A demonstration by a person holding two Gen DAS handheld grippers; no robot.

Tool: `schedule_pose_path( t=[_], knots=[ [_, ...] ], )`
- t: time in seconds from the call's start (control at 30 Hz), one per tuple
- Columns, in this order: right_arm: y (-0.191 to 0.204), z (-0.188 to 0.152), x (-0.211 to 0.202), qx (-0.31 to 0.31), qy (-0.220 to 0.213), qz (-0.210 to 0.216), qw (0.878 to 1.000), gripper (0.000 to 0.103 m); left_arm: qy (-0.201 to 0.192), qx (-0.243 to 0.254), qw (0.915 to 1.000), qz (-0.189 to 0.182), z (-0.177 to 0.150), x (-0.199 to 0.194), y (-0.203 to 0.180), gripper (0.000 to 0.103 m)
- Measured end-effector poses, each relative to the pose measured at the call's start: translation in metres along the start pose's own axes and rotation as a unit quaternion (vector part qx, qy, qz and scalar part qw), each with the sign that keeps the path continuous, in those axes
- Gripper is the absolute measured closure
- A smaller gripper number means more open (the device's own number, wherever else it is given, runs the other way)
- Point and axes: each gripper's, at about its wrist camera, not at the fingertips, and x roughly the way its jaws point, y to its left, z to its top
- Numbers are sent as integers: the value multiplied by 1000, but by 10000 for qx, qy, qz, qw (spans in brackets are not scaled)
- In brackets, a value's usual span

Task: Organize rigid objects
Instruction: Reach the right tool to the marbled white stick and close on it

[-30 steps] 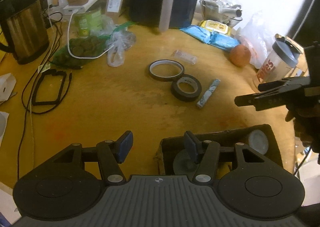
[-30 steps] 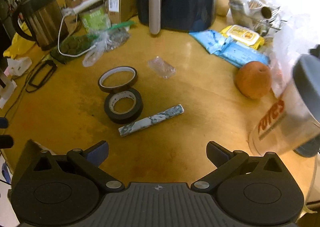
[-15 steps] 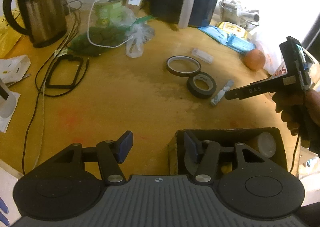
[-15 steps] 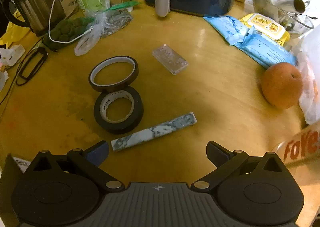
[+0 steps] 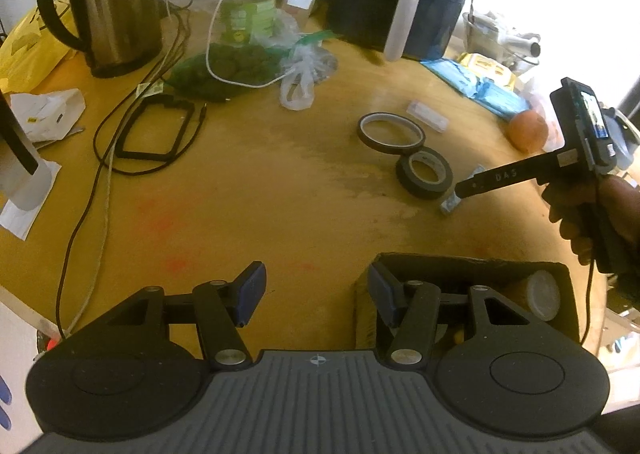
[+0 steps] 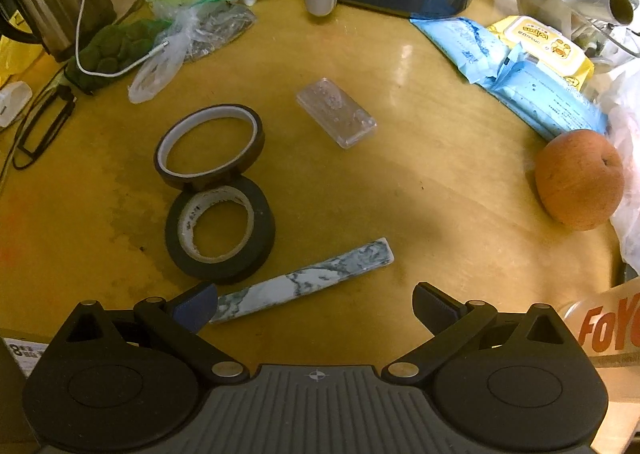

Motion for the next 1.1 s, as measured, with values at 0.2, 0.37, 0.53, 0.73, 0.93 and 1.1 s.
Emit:
schedule_pose_path(
  t=[0.2,0.37,0.53,0.73,0.93,1.1],
  knots=[
    [-4,5,15,70,250,-249,9994,1,2,-82,10000,38,-1,-1,4,48],
    [-10,8,20,373,243,-230,9987,1,22,-143,9999,57,-1,-1,5,48],
    [1,6,24,258,294,-353,9986,5,27,-150,9999,54,-1,-1,5,48],
    [4,3,23,297,277,-372,9985,5,38,-142,9999,47,0,-1,4,48],
    [3,6,24,300,327,-369,9983,7,19,-123,9999,36,-1,-2,2,48],
    [6,4,20,289,249,-364,9986,16,-13,-117,9999,47,0,-3,2,48]
  ],
)
